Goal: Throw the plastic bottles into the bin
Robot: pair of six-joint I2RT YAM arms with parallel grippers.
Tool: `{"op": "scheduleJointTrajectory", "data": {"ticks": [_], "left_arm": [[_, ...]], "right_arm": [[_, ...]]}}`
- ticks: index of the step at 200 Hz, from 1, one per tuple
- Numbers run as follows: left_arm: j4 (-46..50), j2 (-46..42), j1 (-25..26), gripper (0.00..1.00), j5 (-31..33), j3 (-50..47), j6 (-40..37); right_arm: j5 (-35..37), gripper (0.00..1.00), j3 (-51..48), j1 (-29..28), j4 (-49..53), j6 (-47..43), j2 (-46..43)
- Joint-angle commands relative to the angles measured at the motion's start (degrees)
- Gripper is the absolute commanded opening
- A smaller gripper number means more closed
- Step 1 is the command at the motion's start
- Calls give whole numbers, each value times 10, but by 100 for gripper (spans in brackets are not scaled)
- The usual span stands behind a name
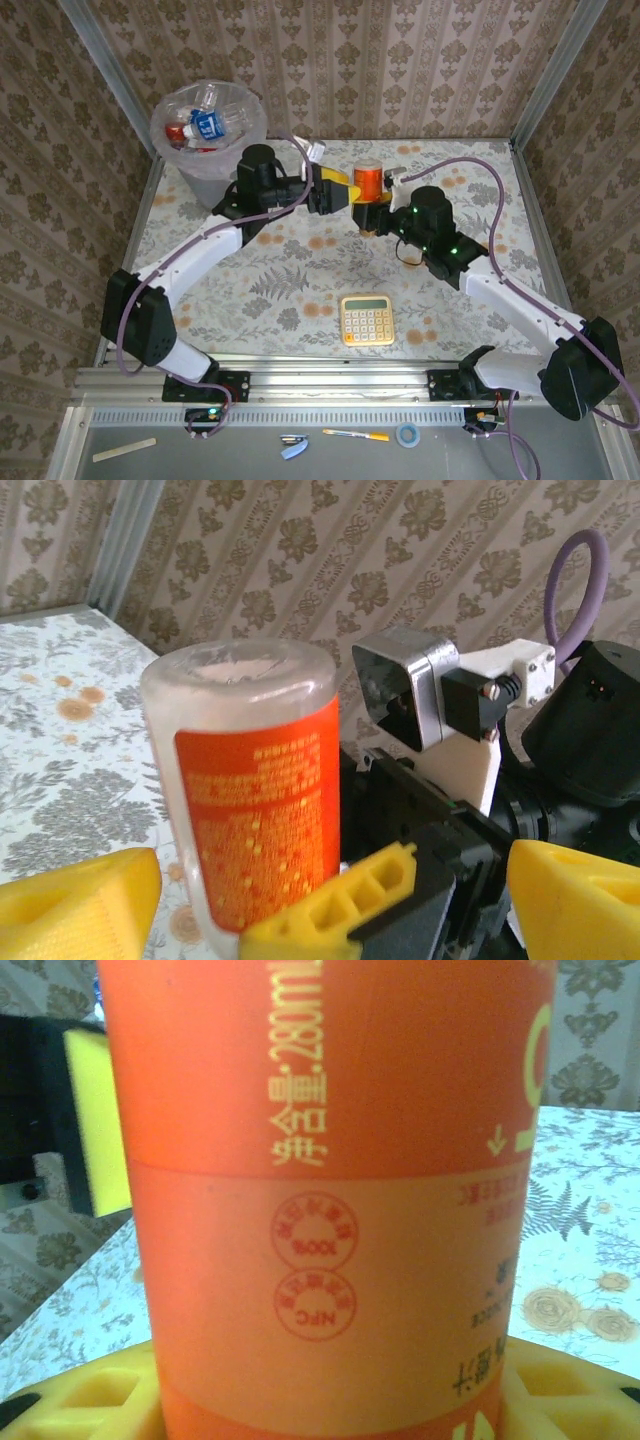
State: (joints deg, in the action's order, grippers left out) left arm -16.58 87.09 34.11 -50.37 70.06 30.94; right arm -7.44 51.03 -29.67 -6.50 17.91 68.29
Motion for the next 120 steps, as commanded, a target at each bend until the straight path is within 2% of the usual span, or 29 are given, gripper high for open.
{"op": "scheduleJointTrajectory", "data": {"ticks": [1,84,120], "left_arm": [[-27,7,8,88,-22,24,16],[0,49,14,85,-13,48,5],[6,56,16,71,-9,47,-1]], "right_arm": [[-14,45,-8,-10,-26,-11,-14],[-43,44,0,-45,-26,-5,-16],[-44,45,-2,-51,-22,-2,-14]]}}
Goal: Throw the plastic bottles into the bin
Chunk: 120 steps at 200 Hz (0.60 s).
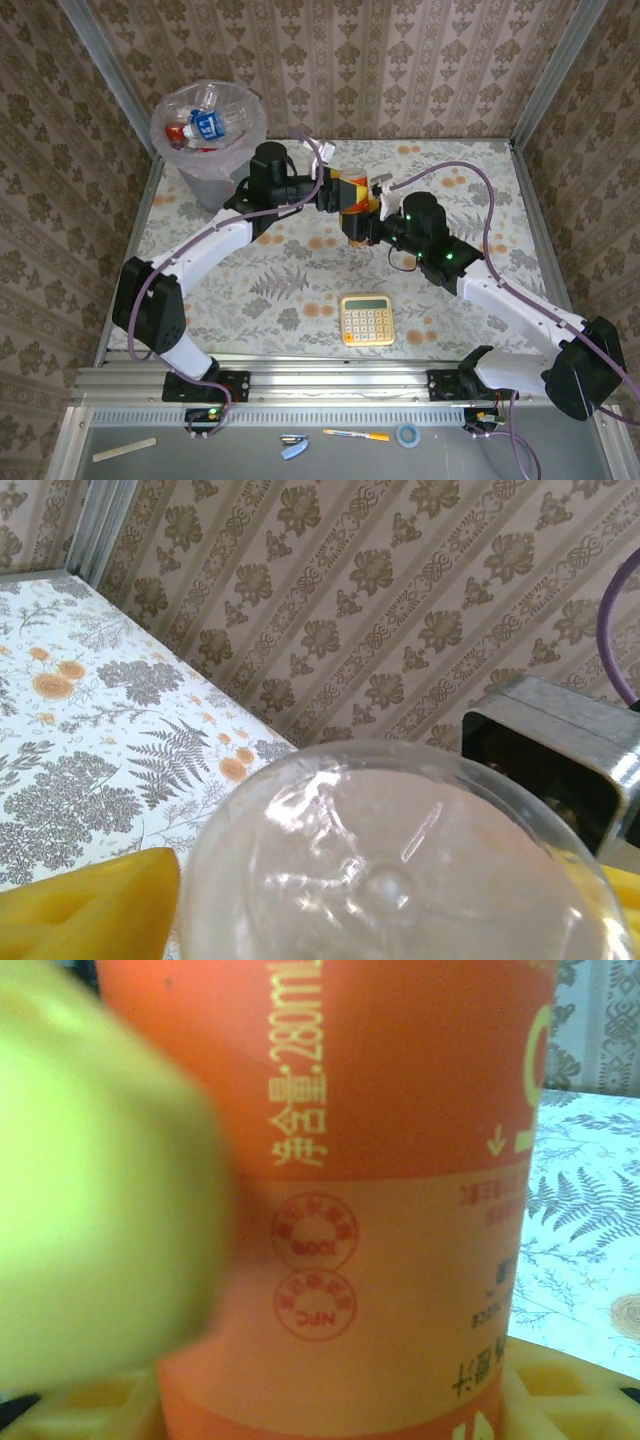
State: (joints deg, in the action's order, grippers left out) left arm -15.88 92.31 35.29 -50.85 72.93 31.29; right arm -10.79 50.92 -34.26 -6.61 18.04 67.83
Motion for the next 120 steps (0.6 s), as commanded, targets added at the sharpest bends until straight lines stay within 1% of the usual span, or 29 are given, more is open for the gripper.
{"op": "scheduleJointTrajectory", "data": {"ticks": [1,27,44,52,68,96,120], "left_arm": [[-1,3,4,70,-4,18,-4],[7,0,2,50,-2,15,-10],[6,-4,-2,37,0,12,-11],[7,-8,-6,33,4,10,-12],[12,-20,-13,31,12,4,-16],[34,-52,-29,30,29,-9,-38],[48,-86,-44,29,46,-26,-54]], "right_arm": [[-11,45,-1,-5,-20,-3,-9],[-6,47,-1,-5,-13,-5,-13],[-2,53,-1,-5,-10,-5,-14],[-2,57,0,-5,-7,-4,-13],[-3,67,1,-5,2,-4,-13],[1,79,1,-4,20,-3,-15],[14,94,-6,-3,28,-1,-22]]}}
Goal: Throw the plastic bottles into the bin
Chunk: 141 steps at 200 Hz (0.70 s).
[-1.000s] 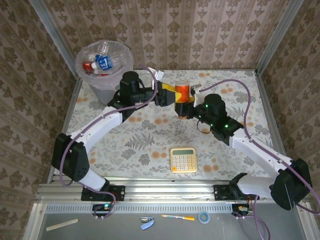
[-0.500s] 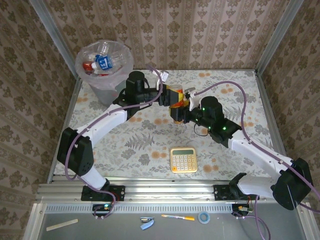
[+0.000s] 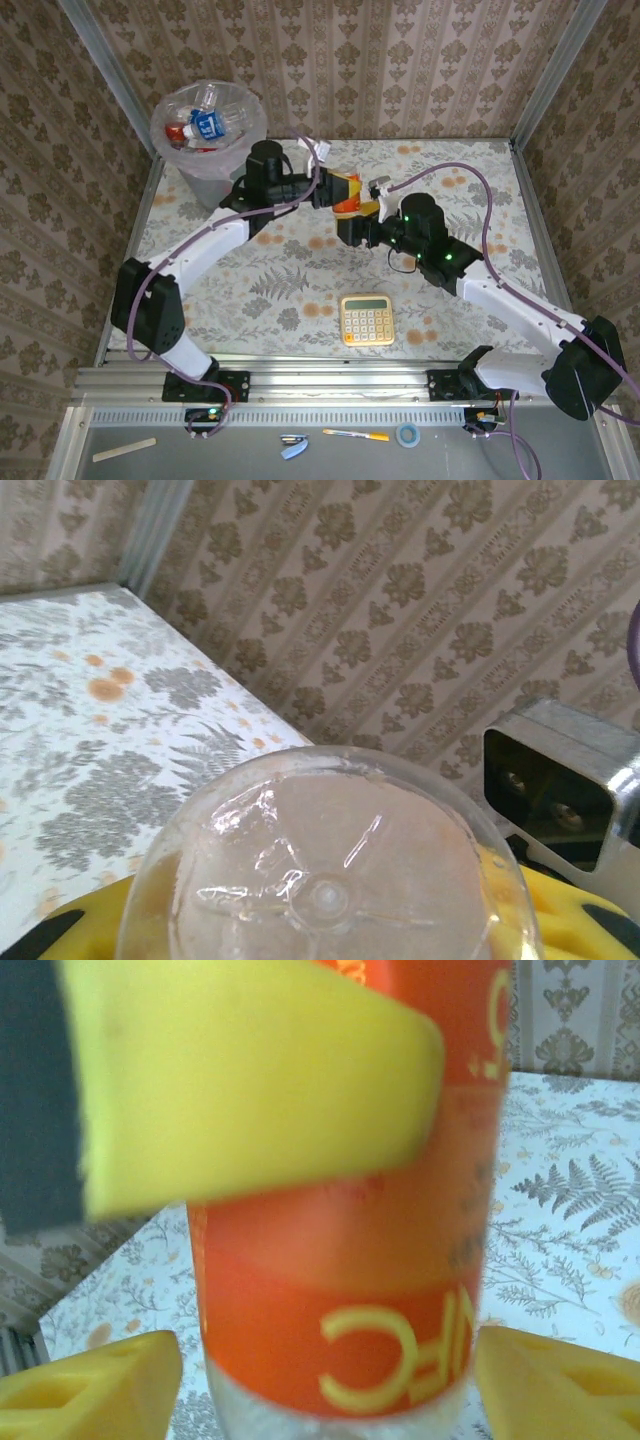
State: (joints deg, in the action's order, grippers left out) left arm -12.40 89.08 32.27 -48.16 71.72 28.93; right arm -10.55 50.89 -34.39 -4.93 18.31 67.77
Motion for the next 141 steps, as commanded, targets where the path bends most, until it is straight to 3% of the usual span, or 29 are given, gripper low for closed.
{"op": "scheduleJointTrajectory", "data": {"ticks": [1,12,51,85,141], "left_arm": [[14,-55,-14,29,19,-15,-32],[28,-69,-23,28,27,-17,-41],[80,-125,-57,27,55,-27,-74],[147,-197,-124,26,89,-23,-109],[292,-327,-225,28,184,39,-234]], "right_arm": [[12,95,-6,-1,11,-4,-21],[18,100,-12,-1,11,-3,-27],[33,100,-31,5,25,-7,-52],[49,100,-51,19,42,-6,-77],[59,100,-85,55,49,11,-103]]}}
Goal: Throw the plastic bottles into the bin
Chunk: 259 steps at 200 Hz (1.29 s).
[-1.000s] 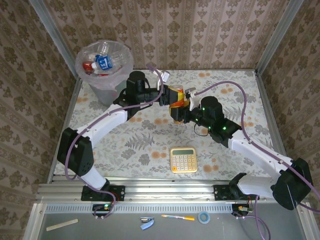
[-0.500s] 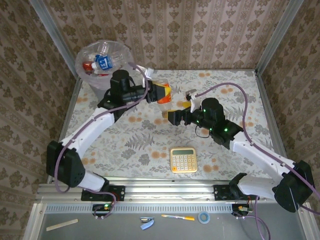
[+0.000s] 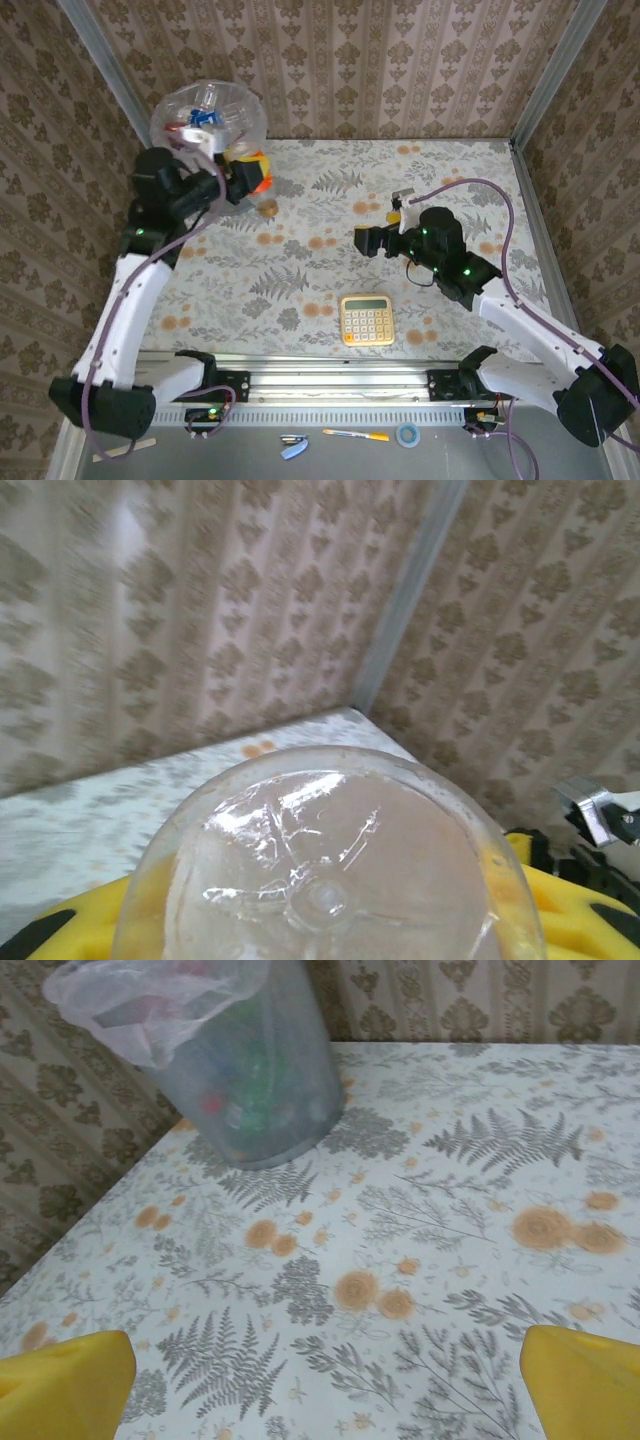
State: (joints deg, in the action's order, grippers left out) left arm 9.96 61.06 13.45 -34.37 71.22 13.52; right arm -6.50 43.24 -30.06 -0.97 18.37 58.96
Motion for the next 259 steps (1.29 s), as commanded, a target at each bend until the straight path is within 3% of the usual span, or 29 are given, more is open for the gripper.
{"op": "scheduleJointTrajectory", "data": {"ticks": [1,39,76,109,159,191,235,248,259], "left_arm": [[70,-49,-39,28,47,45,-84],[95,-94,-117,27,72,85,-139],[83,-91,-142,26,91,116,-172],[48,-64,-181,26,57,142,-157],[-79,-29,-260,26,0,123,-73],[-137,15,-273,26,-7,115,-63],[-129,124,-277,29,12,164,-109],[-109,170,-277,38,19,187,-128],[-100,214,-277,75,24,204,-138]], "right_arm": [[19,100,-9,12,10,10,-15],[12,100,-12,25,10,13,-20],[1,100,-17,26,13,3,-28],[0,100,-19,27,28,-4,-44],[7,100,-30,32,36,-11,-68],[6,100,-25,33,39,-16,-69],[6,100,-18,37,46,-19,-69],[7,100,-18,37,45,-19,-68],[7,100,-21,39,43,-17,-69]]}}
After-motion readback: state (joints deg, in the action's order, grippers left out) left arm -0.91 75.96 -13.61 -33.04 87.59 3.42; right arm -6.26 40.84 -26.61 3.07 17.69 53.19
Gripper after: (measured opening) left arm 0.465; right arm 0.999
